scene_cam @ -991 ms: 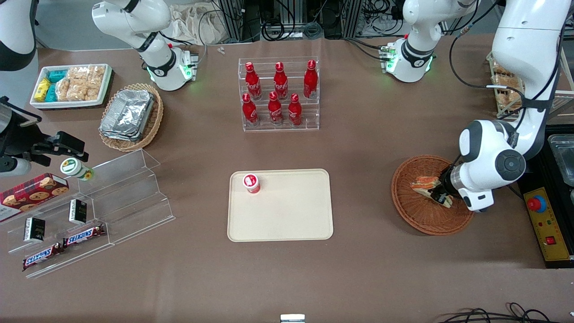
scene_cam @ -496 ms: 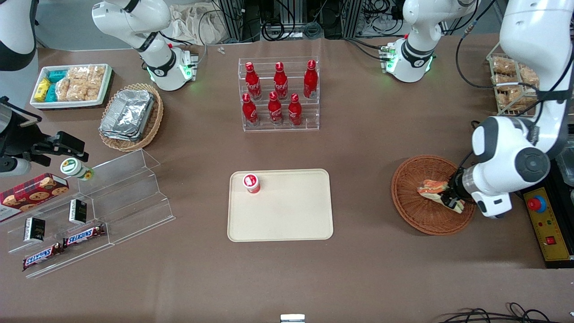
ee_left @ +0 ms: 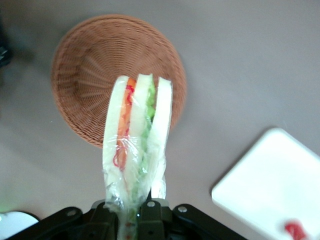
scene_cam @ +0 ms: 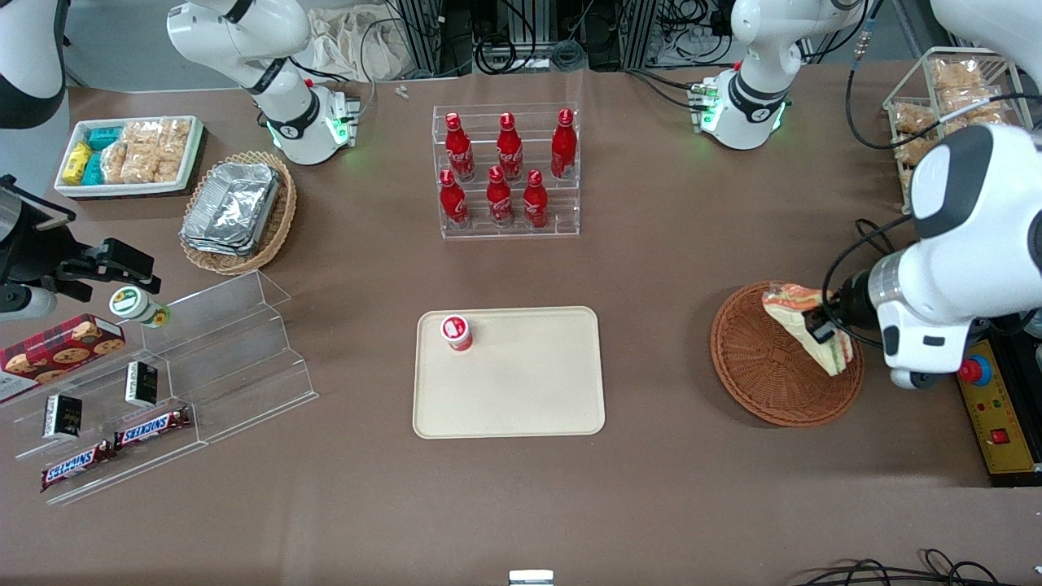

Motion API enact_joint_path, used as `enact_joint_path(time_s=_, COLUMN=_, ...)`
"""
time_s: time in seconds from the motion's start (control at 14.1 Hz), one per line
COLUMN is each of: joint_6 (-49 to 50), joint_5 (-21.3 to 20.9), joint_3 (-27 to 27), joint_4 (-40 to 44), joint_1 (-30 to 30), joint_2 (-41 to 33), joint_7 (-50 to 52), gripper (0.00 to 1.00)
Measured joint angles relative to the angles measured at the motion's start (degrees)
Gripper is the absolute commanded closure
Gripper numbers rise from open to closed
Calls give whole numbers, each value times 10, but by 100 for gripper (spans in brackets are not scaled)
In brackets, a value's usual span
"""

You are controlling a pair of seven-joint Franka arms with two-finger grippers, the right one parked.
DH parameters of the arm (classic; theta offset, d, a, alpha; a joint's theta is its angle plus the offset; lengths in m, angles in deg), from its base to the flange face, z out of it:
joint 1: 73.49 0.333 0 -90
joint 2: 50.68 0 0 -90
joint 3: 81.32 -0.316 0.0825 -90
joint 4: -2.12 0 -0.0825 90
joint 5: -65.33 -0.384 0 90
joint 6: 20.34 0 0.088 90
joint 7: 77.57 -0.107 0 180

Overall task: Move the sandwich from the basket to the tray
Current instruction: 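Carry the sandwich with the left gripper over the cream tray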

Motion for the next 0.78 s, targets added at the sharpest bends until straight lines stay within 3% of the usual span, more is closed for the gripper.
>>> enact_joint_path(time_s=0.35, joint_6=-16, joint_5=26, joint_3=103, joint_4=3, joint_1=-7, joint_2=16, joint_7=-62, gripper=100)
enact_joint_path(time_s=0.64, joint_6=-120, joint_5=24, joint_3=117, joint_4=-11, joint_1=-77, joint_2=95, joint_7=-89, gripper=100)
enact_joint_path(time_s=0.78, joint_6=-186, joint_5=3, joint_3=116, joint_4=-21, joint_1=-125, joint_2=149, joint_7=-85, gripper=100)
